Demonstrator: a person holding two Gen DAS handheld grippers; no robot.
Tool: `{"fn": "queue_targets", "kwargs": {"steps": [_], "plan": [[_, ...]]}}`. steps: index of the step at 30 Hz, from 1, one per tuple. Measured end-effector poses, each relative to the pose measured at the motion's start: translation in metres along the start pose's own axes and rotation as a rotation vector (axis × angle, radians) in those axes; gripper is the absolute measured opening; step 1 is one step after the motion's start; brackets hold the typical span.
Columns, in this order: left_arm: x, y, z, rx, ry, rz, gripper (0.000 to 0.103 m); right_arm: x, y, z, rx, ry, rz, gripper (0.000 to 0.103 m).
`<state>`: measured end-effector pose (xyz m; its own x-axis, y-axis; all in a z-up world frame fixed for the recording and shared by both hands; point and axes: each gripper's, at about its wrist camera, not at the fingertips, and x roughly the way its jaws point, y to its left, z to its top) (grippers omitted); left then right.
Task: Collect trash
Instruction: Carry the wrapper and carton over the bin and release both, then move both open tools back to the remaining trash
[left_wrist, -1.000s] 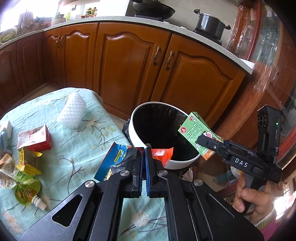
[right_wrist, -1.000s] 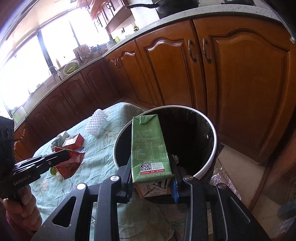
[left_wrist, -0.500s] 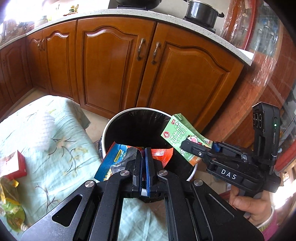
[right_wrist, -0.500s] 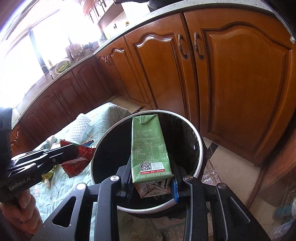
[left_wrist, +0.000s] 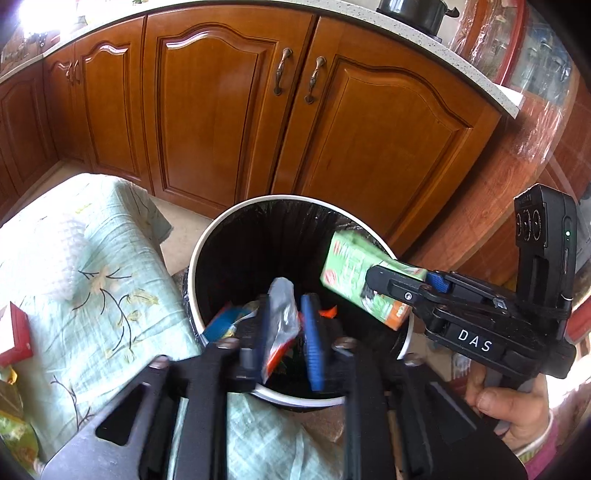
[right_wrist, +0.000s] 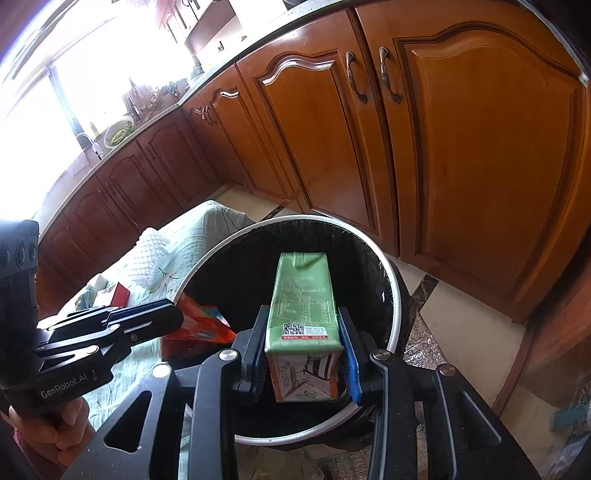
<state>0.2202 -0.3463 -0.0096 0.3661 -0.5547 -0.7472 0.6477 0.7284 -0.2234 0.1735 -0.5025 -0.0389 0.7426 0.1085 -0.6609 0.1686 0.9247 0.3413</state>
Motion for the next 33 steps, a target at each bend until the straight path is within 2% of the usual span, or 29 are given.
{"fn": "queue_targets", "kwargs": {"steps": [1, 2, 8, 11, 13, 16, 24, 28, 33], "plan": [[-0.002, 0.001, -0.001, -0.003, -0.009, 0.0, 0.042, 0.0, -0.001, 0.0, 0.006, -0.002, 0.003, 0.043], [-0.005, 0.002, -0.002, -0.003, -0.019, 0.002, 0.044, -0.002, -0.001, -0.001, 0.01, -0.008, 0.0, 0.045], [-0.023, 0.013, -0.016, -0.031, -0.045, 0.012, 0.045, -0.013, 0.004, -0.005, 0.026, -0.038, 0.006, 0.052], [-0.035, 0.022, -0.029, -0.063, -0.062, 0.019, 0.046, -0.022, 0.009, -0.01, 0.035, -0.068, 0.02, 0.062], [-0.045, 0.028, -0.039, -0.082, -0.076, 0.025, 0.046, -0.028, 0.014, -0.016, 0.044, -0.092, 0.04, 0.075], [-0.063, 0.04, -0.057, -0.115, -0.098, 0.046, 0.047, -0.033, 0.029, -0.027, 0.044, -0.11, 0.07, 0.085], [-0.106, 0.085, -0.1, -0.228, -0.138, 0.1, 0.047, -0.027, 0.079, -0.053, 0.019, -0.073, 0.16, 0.087], [-0.131, 0.11, -0.12, -0.288, -0.174, 0.163, 0.047, -0.017, 0.102, -0.063, 0.002, -0.033, 0.195, 0.087], [-0.157, 0.146, -0.145, -0.384, -0.205, 0.194, 0.047, -0.005, 0.136, -0.072, -0.037, -0.006, 0.226, 0.087]]}}
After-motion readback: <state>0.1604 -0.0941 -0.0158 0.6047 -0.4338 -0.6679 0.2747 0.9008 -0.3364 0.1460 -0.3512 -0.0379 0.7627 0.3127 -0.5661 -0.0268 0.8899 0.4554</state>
